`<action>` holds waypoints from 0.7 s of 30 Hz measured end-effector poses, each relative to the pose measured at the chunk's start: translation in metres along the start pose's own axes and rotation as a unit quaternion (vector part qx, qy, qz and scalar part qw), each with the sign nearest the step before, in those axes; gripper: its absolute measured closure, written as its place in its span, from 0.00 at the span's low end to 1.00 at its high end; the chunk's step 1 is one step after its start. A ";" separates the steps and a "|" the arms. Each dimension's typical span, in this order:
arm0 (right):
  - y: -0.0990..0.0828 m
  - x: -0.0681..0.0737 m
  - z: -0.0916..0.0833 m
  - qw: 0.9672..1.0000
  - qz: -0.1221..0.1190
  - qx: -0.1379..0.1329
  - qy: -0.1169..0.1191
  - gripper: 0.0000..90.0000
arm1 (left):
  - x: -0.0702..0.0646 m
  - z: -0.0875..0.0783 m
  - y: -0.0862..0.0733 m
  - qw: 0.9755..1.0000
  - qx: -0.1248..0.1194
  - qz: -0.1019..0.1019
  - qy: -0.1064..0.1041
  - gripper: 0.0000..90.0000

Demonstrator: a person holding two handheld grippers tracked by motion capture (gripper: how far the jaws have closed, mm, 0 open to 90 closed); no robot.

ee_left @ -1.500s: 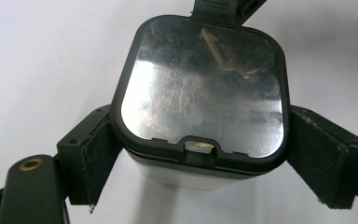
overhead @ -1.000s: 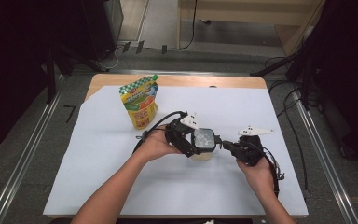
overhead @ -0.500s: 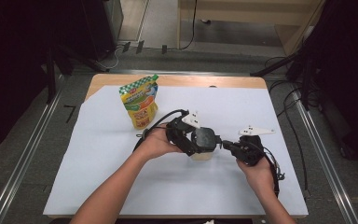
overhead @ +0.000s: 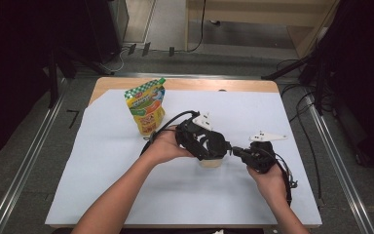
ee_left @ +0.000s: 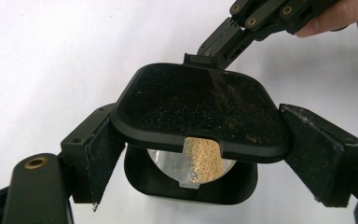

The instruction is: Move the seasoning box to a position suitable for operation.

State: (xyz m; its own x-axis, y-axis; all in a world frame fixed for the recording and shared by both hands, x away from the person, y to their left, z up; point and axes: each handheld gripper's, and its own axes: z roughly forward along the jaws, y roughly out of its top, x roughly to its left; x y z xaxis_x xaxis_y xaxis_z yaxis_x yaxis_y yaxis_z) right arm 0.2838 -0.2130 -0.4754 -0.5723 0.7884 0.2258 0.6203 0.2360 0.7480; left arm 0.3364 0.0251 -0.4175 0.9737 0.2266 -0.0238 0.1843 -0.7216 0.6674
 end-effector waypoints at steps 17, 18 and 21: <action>0.002 -0.002 0.001 1.000 0.003 -0.008 0.005 1.00 | -0.002 0.001 0.028 1.000 -0.003 -0.012 -0.002 0.21; 0.002 -0.003 0.002 1.000 0.003 -0.009 0.006 1.00 | -0.002 0.001 0.029 1.000 -0.004 -0.013 -0.002 0.21; 0.003 -0.004 0.003 1.000 0.003 -0.009 0.006 1.00 | -0.001 0.004 0.034 1.000 -0.006 -0.017 -0.005 0.21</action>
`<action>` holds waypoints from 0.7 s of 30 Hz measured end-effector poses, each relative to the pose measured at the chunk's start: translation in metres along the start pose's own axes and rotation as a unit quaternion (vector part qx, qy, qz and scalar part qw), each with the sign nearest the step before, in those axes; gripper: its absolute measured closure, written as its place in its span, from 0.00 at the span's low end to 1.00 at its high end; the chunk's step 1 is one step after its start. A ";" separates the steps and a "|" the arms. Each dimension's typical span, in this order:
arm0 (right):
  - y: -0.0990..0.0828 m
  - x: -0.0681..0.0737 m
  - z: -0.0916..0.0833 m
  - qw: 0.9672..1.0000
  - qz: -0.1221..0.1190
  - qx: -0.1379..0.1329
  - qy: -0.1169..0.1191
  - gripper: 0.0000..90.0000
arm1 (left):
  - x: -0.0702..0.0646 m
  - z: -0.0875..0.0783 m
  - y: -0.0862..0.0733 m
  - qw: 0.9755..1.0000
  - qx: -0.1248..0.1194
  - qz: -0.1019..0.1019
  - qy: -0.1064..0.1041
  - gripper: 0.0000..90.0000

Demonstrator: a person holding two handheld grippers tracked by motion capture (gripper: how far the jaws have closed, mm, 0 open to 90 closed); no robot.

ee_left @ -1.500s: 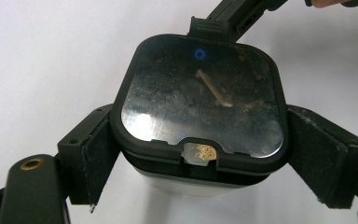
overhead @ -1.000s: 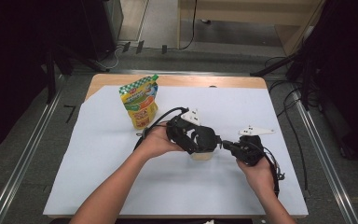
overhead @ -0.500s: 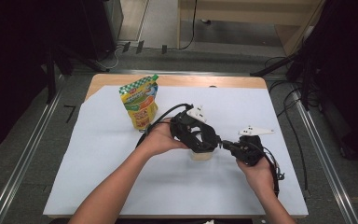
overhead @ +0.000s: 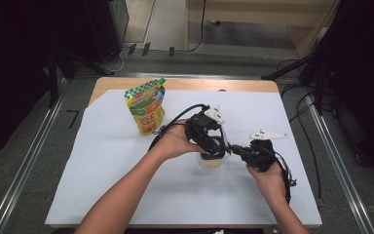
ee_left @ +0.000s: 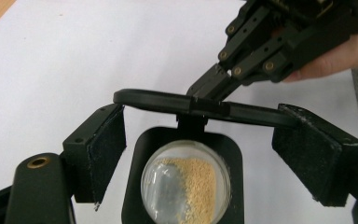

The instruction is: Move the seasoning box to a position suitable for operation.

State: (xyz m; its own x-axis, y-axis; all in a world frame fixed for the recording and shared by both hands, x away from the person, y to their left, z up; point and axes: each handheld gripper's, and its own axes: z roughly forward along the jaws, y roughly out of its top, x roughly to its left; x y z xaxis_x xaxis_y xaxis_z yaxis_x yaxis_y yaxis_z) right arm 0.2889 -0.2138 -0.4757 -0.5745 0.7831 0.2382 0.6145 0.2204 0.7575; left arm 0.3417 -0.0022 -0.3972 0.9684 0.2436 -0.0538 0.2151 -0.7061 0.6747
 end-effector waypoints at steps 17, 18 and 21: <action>-0.002 0.000 -0.001 1.000 0.006 -0.002 0.007 1.00 | -0.001 0.019 0.017 1.000 -0.018 0.009 -0.011 0.19; -0.002 0.000 -0.001 1.000 0.005 -0.002 0.006 1.00 | -0.001 0.019 0.017 1.000 -0.017 0.010 -0.011 0.19; -0.002 0.000 -0.001 1.000 0.007 -0.002 0.008 1.00 | 0.000 0.021 0.017 1.000 -0.022 0.011 -0.013 0.19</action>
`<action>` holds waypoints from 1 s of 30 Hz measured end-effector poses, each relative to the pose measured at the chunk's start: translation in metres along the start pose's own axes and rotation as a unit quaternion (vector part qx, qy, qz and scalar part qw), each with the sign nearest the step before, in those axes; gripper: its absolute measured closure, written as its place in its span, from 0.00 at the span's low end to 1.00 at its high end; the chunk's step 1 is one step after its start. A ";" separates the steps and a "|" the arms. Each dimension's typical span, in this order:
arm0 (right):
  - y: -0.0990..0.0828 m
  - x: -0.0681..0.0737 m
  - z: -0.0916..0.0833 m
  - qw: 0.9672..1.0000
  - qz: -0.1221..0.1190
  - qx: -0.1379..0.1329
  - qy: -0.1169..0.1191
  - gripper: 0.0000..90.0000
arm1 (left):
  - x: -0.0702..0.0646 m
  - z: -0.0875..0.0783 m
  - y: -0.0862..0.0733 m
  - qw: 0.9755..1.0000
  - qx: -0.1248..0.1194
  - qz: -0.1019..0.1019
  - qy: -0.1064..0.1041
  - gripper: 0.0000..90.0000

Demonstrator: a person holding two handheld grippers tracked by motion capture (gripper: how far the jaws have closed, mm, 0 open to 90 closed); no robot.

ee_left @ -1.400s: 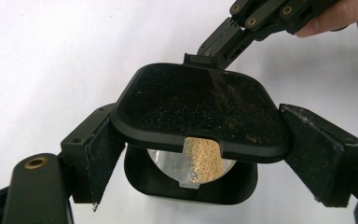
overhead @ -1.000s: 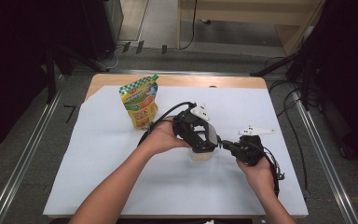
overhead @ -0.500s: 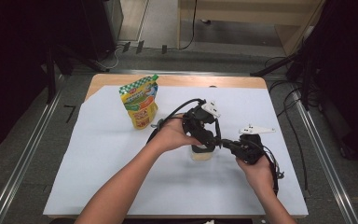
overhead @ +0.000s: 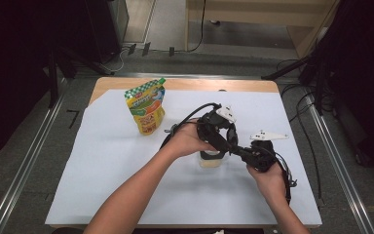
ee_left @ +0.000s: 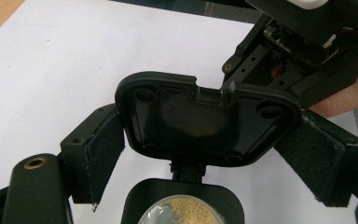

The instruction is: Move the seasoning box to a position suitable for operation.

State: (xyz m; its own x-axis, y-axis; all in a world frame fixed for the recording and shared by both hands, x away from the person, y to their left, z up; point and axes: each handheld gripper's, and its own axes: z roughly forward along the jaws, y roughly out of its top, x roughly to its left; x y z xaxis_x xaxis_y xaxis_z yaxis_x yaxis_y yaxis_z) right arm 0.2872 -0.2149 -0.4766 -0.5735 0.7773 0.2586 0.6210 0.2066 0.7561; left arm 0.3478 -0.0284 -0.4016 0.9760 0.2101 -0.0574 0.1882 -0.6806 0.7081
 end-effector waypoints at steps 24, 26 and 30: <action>-0.001 0.000 -0.004 1.000 0.004 -0.006 0.002 1.00 | -0.005 -0.023 -0.005 1.000 -0.007 -0.010 0.002 0.16; -0.001 0.000 -0.006 1.000 0.006 -0.004 0.002 1.00 | -0.005 -0.031 -0.009 1.000 -0.012 -0.017 0.006 0.16; -0.003 0.003 -0.015 1.000 0.004 -0.005 0.005 0.99 | -0.001 -0.047 -0.022 0.999 -0.015 -0.033 0.012 0.20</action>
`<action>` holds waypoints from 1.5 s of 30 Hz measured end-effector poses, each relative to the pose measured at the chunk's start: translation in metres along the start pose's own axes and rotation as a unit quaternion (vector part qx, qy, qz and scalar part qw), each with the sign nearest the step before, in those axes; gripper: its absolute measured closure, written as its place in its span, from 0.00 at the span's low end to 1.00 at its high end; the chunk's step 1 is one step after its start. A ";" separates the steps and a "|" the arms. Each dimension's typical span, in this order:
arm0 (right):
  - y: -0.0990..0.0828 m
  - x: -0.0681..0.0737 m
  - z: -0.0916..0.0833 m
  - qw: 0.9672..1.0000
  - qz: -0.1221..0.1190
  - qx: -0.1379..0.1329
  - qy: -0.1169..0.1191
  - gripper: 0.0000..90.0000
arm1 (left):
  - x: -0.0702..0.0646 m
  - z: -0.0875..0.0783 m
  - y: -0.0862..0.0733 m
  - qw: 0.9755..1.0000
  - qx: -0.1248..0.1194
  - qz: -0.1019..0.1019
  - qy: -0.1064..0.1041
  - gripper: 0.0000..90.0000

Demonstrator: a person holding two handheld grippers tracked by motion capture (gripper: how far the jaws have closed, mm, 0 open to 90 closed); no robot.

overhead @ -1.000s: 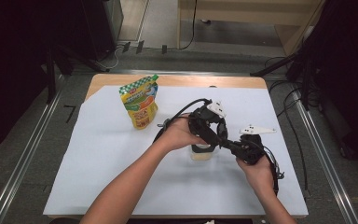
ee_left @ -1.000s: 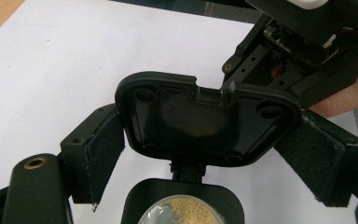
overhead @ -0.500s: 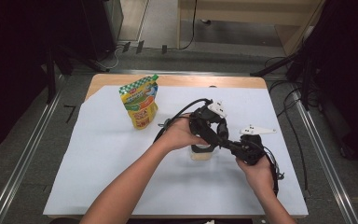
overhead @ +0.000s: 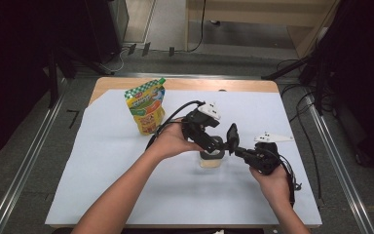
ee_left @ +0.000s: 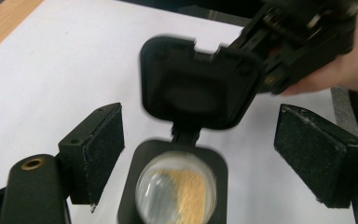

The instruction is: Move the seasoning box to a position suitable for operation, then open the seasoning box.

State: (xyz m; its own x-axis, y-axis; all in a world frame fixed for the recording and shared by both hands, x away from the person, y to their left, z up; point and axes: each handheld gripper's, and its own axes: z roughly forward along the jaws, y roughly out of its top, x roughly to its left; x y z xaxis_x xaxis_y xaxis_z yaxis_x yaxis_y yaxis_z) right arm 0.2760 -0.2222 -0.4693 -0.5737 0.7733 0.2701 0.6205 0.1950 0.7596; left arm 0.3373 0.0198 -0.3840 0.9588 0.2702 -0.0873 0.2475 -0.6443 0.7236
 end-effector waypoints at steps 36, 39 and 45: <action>-0.006 0.069 0.005 0.991 -0.094 0.024 0.090 0.65 | 0.033 -0.110 -0.116 0.985 -0.028 -0.151 0.077 0.55; -0.006 0.071 0.008 0.990 -0.097 0.024 0.096 0.64 | 0.035 -0.118 -0.121 0.983 -0.026 -0.160 0.085 0.55; -0.006 0.073 0.013 0.989 -0.101 0.027 0.101 0.63 | 0.040 -0.132 -0.131 0.978 -0.025 -0.178 0.102 0.54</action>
State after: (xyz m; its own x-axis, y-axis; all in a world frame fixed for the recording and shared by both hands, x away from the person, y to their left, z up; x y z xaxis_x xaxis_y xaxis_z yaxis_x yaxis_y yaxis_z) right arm 0.2373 -0.1591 -0.4621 -0.7807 0.5795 0.2338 0.5073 0.3693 0.7787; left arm 0.3246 0.2094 -0.3913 0.7645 0.6113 -0.2045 0.5481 -0.4494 0.7054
